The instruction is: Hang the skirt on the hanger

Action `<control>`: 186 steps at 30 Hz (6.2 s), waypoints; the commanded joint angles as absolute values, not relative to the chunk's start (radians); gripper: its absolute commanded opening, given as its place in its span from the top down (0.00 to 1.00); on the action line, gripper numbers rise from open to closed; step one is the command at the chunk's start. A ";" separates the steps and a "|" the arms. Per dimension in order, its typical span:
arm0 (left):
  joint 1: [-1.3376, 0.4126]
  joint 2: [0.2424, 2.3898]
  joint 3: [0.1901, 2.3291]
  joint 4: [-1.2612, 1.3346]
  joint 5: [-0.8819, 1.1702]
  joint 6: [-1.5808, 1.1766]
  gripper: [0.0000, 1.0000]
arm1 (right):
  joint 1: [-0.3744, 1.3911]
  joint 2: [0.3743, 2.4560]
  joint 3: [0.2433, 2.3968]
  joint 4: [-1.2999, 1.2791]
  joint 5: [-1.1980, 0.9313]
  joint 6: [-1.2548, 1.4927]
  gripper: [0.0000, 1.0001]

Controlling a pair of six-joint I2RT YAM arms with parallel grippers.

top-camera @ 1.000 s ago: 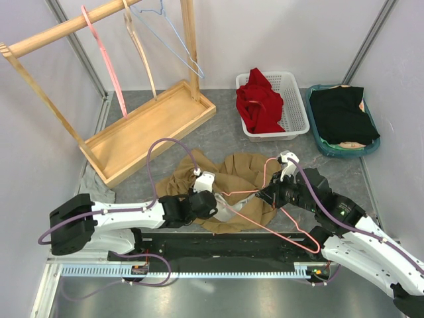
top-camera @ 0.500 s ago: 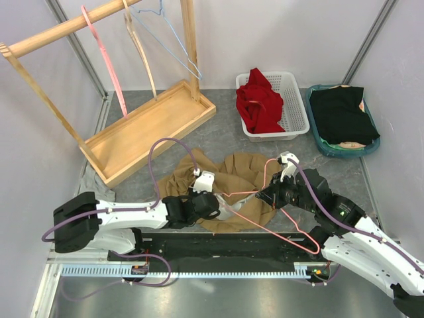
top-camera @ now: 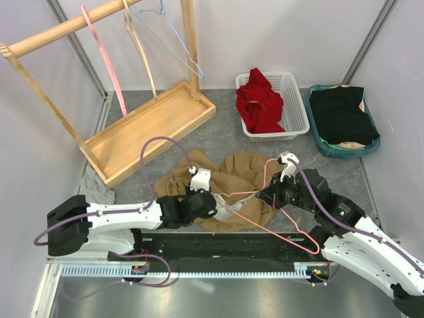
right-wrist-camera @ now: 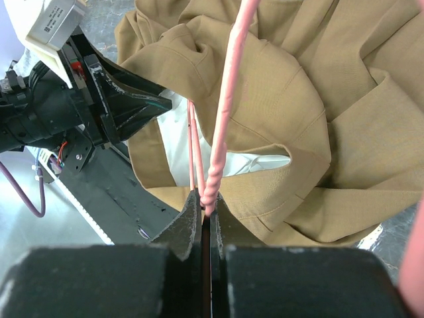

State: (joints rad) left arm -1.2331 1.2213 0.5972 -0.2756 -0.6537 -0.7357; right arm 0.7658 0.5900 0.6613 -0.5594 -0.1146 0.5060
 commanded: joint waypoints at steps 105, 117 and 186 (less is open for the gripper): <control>-1.206 0.578 0.548 -0.649 -0.735 -0.979 0.98 | 0.810 0.653 0.354 0.253 -0.417 0.581 1.00; -1.206 0.589 0.548 -0.623 -0.696 -0.948 0.98 | 0.856 0.807 0.385 0.305 -0.308 0.548 1.00; -1.206 0.632 0.775 -0.554 -0.249 -0.355 0.26 | 1.135 1.114 0.758 0.147 -0.328 0.221 1.00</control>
